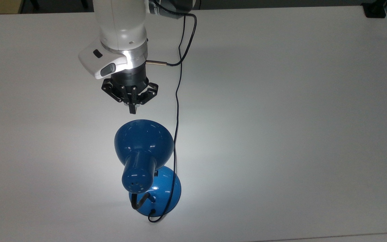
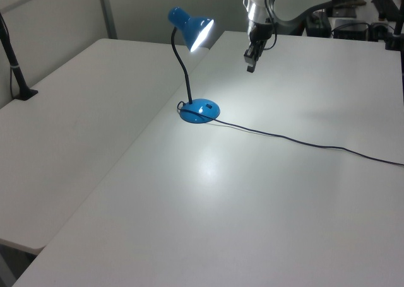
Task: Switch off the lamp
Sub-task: 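Move the gripper down toward the switch on the blue lamp base, then press the switch on the lamp base with the gripper fingers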
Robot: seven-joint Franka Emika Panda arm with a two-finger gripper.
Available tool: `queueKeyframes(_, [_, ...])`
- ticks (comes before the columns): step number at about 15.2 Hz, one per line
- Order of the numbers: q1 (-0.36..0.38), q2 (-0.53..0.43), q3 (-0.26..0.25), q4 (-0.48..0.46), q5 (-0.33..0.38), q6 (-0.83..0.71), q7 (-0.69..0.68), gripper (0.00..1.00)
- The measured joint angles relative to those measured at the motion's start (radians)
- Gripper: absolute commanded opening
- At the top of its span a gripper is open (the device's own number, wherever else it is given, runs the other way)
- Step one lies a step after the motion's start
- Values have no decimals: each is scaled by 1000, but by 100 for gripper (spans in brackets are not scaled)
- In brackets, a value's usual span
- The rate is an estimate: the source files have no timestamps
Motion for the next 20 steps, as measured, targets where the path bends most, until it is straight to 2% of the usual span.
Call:
queueKeyframes(9, [24, 145, 4, 40, 6, 222, 74, 0])
queueKeyframes(16, [28, 293, 4, 170, 6, 254, 127, 0])
queueKeyframes(20, [30, 349, 5, 187, 6, 375, 157, 0])
